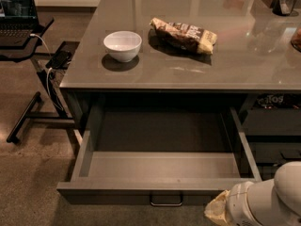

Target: Close top drawer

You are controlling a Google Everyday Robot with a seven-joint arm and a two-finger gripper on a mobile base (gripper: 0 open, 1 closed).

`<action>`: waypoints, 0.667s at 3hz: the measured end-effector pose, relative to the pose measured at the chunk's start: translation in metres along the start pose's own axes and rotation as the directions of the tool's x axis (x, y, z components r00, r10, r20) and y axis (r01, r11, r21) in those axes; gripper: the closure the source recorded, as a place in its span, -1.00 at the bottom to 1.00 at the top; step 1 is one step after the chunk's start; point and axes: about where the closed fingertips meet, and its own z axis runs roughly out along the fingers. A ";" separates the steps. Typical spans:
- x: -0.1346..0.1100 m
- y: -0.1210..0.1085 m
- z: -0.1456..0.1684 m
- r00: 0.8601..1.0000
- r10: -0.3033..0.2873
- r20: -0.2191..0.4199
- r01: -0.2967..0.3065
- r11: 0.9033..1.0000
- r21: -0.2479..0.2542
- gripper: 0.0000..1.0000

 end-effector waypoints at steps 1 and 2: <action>0.000 -0.003 0.002 1.000 0.001 0.004 -0.001 1.000 0.010 0.65; 0.000 -0.003 0.002 1.000 0.001 0.004 -0.001 1.000 0.010 0.19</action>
Offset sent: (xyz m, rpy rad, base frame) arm 0.0030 -0.0003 -0.0014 -0.0008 -0.0093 -0.0055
